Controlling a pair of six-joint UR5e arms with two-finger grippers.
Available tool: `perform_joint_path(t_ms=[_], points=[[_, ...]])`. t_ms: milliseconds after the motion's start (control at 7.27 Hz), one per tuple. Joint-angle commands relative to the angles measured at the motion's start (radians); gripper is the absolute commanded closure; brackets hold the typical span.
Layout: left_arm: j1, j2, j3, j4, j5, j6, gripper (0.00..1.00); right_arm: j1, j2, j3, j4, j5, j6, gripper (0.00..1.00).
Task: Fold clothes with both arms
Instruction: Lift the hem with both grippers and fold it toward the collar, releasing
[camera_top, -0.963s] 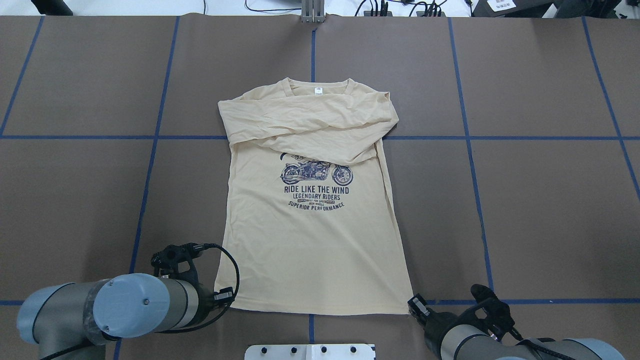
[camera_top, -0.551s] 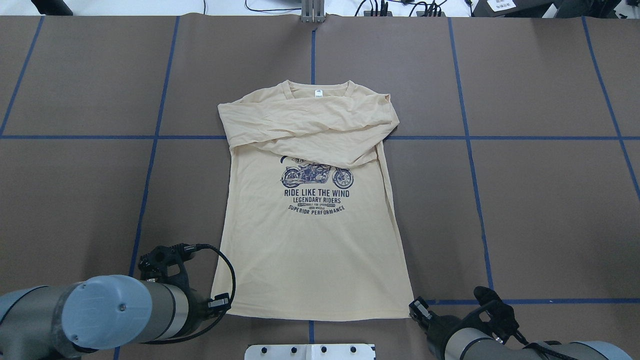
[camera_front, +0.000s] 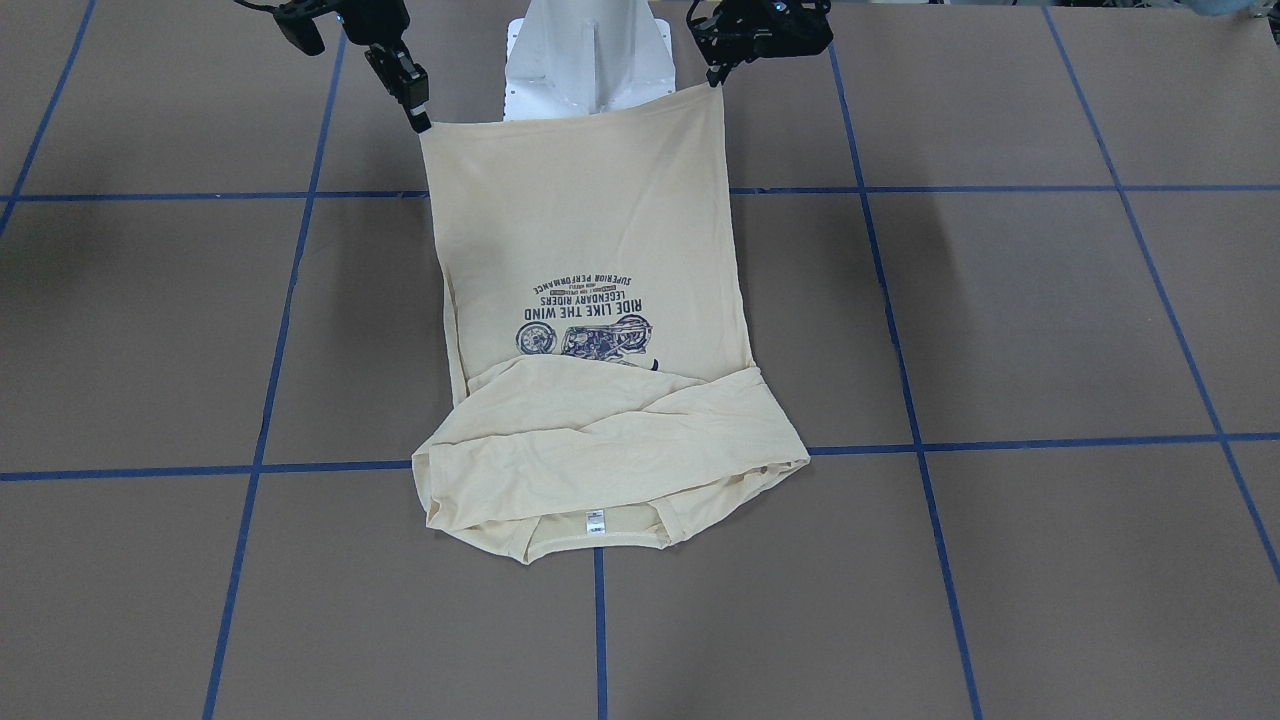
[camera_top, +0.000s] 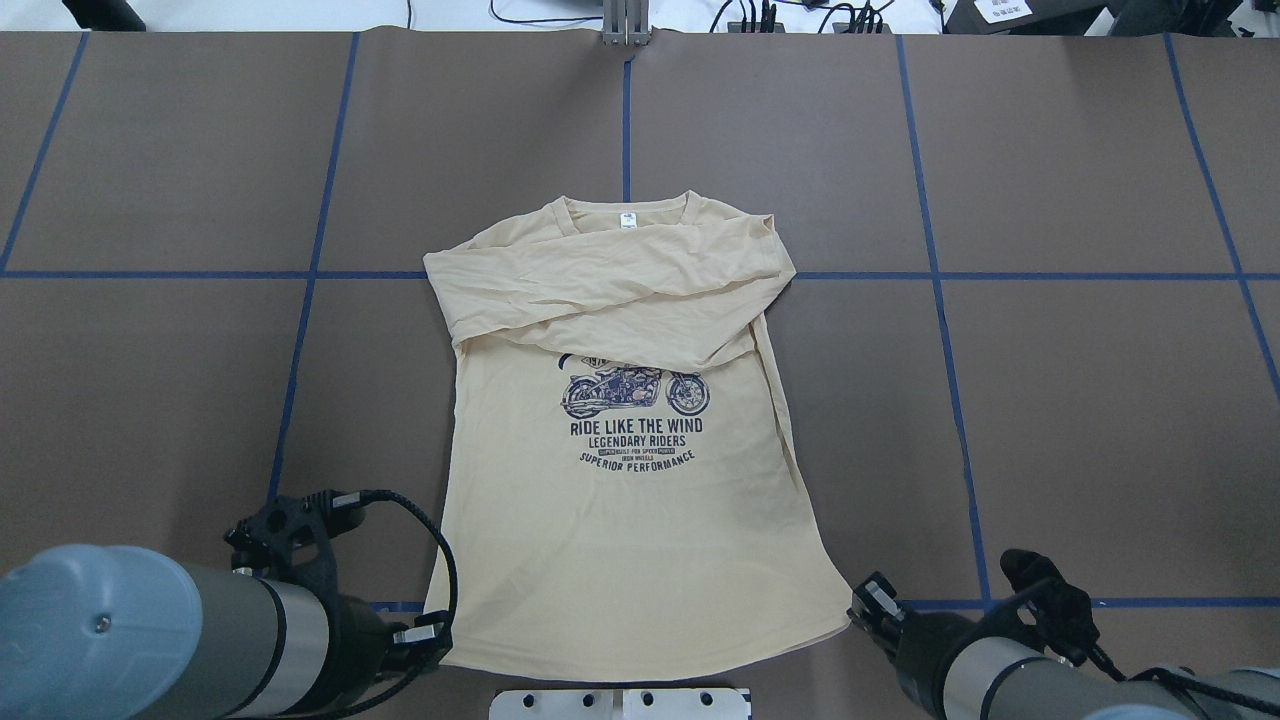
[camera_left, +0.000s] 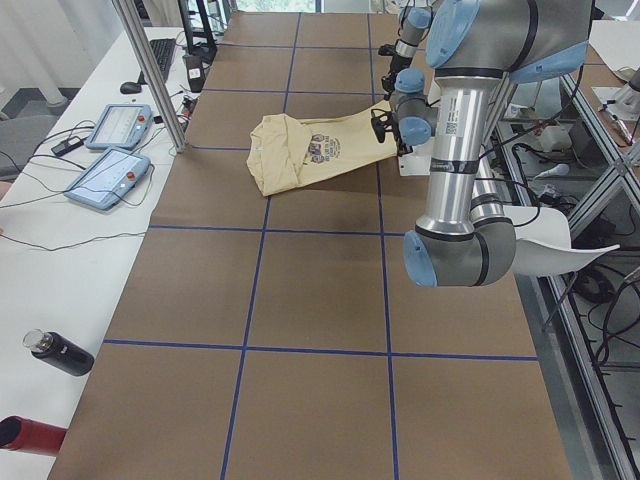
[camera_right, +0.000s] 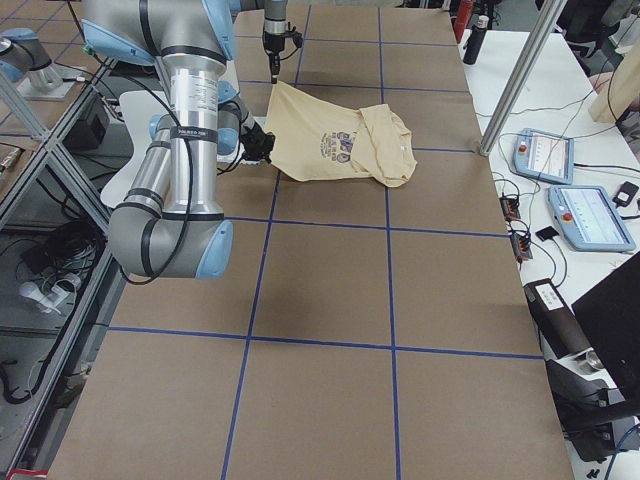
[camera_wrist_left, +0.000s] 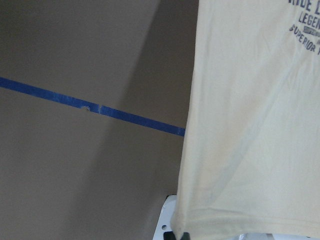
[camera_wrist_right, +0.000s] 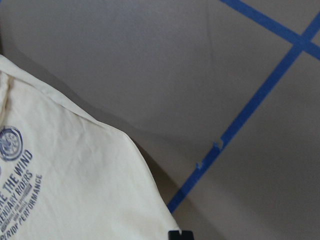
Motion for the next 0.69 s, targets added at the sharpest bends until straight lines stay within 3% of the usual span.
perform_joint_path(t_ms=[0, 138, 275, 551], points=[[-0.159, -0.059, 0.036, -0.003, -0.044, 0.090, 1.00, 0.253, 0.204, -0.050, -0.131, 0.213, -0.247, 1.00], [-0.243, -0.127, 0.126, -0.014, -0.125, 0.108, 1.00, 0.400, 0.301, -0.146, -0.152, 0.354, -0.310, 1.00], [-0.321, -0.165, 0.203, -0.023, -0.133, 0.150, 1.00, 0.523, 0.383, -0.232, -0.154, 0.460, -0.401, 1.00], [-0.458, -0.198, 0.422, -0.198, -0.136, 0.234, 1.00, 0.651, 0.526, -0.447, -0.142, 0.476, -0.535, 1.00]])
